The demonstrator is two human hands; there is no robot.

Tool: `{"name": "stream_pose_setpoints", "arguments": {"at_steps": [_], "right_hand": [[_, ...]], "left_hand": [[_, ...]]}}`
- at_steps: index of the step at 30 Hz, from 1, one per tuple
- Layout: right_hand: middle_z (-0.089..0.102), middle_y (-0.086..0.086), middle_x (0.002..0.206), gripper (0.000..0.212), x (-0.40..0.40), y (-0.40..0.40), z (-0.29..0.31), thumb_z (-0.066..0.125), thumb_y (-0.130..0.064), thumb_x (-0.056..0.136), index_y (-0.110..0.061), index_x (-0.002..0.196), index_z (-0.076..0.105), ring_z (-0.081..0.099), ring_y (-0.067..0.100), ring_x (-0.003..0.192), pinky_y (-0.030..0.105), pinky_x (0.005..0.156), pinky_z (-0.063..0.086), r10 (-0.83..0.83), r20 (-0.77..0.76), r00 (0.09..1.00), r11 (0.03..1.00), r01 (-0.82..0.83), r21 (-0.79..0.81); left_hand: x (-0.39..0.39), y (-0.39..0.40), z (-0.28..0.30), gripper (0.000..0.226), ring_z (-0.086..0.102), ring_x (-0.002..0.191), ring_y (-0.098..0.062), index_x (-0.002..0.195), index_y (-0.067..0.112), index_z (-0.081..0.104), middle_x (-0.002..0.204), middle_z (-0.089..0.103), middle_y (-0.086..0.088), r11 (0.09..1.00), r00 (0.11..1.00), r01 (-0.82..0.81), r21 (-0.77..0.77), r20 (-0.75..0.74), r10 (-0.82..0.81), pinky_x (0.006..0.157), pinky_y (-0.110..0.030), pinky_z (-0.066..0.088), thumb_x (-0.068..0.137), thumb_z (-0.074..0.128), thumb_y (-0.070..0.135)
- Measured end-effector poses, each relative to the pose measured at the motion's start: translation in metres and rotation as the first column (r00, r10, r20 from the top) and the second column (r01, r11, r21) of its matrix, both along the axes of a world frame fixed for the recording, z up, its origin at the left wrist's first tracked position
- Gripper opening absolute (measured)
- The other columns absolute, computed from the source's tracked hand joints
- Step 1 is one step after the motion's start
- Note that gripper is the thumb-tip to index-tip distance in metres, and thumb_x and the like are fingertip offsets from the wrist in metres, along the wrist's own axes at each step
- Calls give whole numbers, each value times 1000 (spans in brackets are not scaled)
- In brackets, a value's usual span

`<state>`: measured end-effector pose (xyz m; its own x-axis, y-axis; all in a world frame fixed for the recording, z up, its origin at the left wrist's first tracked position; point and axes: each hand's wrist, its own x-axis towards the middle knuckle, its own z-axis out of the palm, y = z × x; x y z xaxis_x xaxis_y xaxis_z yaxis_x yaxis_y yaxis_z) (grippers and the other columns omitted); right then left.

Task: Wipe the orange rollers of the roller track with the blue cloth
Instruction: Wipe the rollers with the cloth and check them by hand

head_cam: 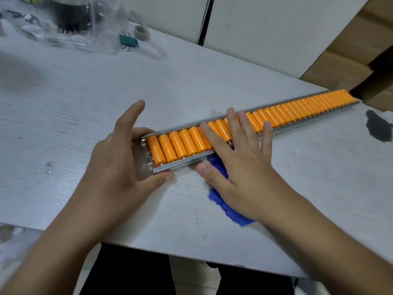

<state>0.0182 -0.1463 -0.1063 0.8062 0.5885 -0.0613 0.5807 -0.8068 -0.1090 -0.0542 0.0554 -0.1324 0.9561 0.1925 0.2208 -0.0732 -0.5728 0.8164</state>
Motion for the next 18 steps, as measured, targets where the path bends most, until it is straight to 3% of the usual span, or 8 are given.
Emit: {"name": "stream_pose_setpoints", "arguments": {"at_steps": [5,11,12,14,16,18], "right_hand": [[-24,6,157,71,8,-11,0,2,-73,84,-42,147,-7,-34,18,138,47,105,-29,-27,-15,1000,1000,27,8],[-26,5,156,70,16,-22,0,4,-72,84,-43,147,-8,-36,16,137,48,106,-28,-35,-43,998,999,36,20],[-26,5,156,70,16,-23,0,3,-72,84,-43,147,-9,-36,16,137,49,106,-27,-34,-45,998,999,35,22],[-26,6,156,71,19,-27,0,2,-72,83,-42,146,-11,-35,17,138,49,106,-27,-32,-47,998,999,33,18],[-26,6,156,70,23,-31,0,1,-72,83,-43,146,-12,-36,17,137,49,106,-27,-32,-47,998,999,32,8],[-25,6,156,71,28,-36,1,1,-72,83,-43,146,-11,-35,17,137,50,106,-26,-36,-39,999,999,36,8]], "left_hand": [[2,0,-1,98,58,104,-9,134,57,19,118,55,23,1000,1000,-2,-8,15,2,91,-46,48,51,71,54],[1,-5,-9,92,50,121,-21,140,37,35,132,50,13,1000,1000,-3,6,13,2,98,-52,42,57,73,47],[2,-7,-6,86,50,120,-22,138,33,39,131,50,11,999,1000,4,49,1,-4,98,-48,42,59,72,47],[6,-15,2,76,50,114,-27,133,20,46,126,54,2,959,999,11,282,43,-24,95,-44,41,65,66,45],[12,-25,8,72,53,110,-33,130,12,50,124,57,-10,877,996,9,480,79,-53,93,-48,41,67,66,43],[20,-33,13,73,56,107,-38,130,13,50,123,58,-13,818,995,45,574,47,-87,92,-50,41,66,67,44]]}}
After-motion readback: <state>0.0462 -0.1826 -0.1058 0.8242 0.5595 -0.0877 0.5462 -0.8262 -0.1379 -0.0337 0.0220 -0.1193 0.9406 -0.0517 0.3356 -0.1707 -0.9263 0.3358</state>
